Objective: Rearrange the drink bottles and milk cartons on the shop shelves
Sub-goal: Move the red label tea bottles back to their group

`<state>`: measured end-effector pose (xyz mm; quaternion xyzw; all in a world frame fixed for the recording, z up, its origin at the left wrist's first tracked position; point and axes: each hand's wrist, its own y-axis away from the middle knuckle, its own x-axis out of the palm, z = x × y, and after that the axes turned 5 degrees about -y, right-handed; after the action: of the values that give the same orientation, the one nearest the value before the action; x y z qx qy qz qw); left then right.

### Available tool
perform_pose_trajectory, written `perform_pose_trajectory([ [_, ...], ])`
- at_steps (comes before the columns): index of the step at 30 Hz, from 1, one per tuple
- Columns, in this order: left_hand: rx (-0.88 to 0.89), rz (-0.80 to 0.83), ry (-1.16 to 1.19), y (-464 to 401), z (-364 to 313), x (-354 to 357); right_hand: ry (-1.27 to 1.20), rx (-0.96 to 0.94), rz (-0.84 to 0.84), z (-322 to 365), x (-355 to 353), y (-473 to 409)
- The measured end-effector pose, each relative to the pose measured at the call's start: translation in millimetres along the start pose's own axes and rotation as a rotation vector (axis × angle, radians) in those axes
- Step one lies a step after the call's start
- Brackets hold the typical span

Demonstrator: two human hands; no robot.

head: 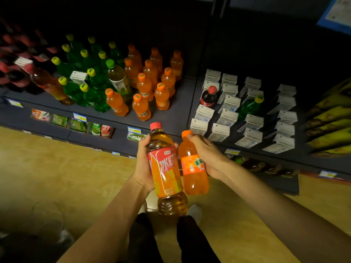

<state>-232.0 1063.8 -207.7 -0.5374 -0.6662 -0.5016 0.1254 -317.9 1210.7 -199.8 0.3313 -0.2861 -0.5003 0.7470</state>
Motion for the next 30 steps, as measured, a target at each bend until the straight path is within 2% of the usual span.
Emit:
perform_pose_trajectory([
  [4,-0.056,-0.041,0.020,8,-30,-32,-0.164,0.005,-0.085,4,26,-5],
  [8,-0.180,0.109,0.003,23,-66,-75,-0.281,-0.103,-0.073,22,51,-8],
  [10,-0.212,0.148,0.006,29,-83,-92,-0.280,-0.149,-0.082,30,63,-11],
  [16,-0.239,0.127,-0.029,28,-125,-114,-0.272,-0.226,-0.140,38,98,-26],
  [20,-0.277,0.157,-0.032,21,-139,-119,-0.176,-0.260,-0.235,48,117,-35],
  [23,-0.298,0.145,-0.039,17,-143,-122,-0.069,-0.356,-0.307,57,119,-42],
  [27,-0.301,0.067,-0.014,14,-144,-126,0.299,-0.580,-0.428,58,121,-68],
  [30,-0.300,0.033,0.019,13,-144,-132,0.398,-0.596,-0.506,52,120,-105],
])
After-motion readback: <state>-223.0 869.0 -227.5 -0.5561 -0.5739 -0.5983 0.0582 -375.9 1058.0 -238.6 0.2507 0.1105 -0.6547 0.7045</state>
